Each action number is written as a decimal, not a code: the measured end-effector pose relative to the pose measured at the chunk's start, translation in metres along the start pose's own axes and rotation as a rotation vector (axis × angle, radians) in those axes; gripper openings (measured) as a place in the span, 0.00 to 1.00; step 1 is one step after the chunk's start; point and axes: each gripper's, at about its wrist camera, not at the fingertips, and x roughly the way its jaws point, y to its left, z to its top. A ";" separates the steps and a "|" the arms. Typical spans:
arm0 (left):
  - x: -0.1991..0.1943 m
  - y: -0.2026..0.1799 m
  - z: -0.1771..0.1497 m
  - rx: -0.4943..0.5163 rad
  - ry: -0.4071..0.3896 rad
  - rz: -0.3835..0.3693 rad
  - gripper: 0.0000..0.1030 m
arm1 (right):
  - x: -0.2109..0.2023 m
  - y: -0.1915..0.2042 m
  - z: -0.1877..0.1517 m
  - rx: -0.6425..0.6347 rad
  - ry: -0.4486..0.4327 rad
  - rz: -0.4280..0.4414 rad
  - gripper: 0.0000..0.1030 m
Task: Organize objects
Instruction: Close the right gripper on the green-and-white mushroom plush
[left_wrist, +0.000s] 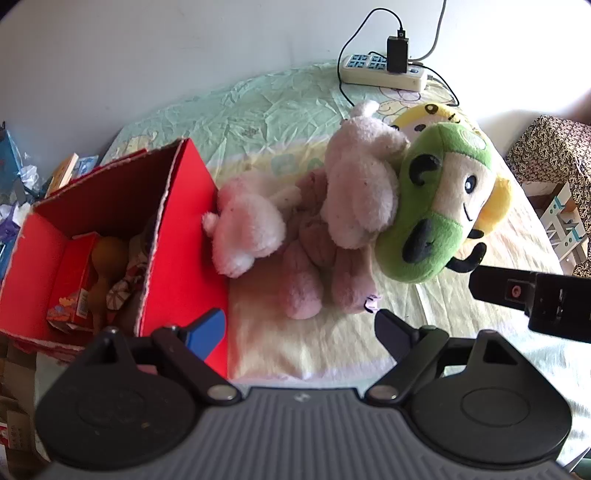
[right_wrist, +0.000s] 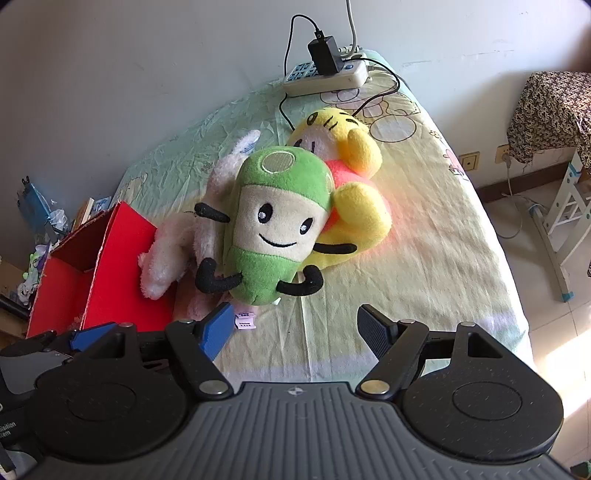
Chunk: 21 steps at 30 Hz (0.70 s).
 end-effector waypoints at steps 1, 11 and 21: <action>0.001 0.000 0.001 0.000 0.000 -0.002 0.85 | 0.000 0.000 0.001 0.000 -0.003 0.002 0.75; -0.002 0.004 0.021 0.017 -0.059 -0.092 0.85 | -0.006 -0.004 0.016 0.007 -0.057 0.042 0.74; -0.001 -0.011 0.042 0.091 -0.101 -0.341 0.85 | -0.002 -0.026 0.037 0.123 -0.100 0.123 0.68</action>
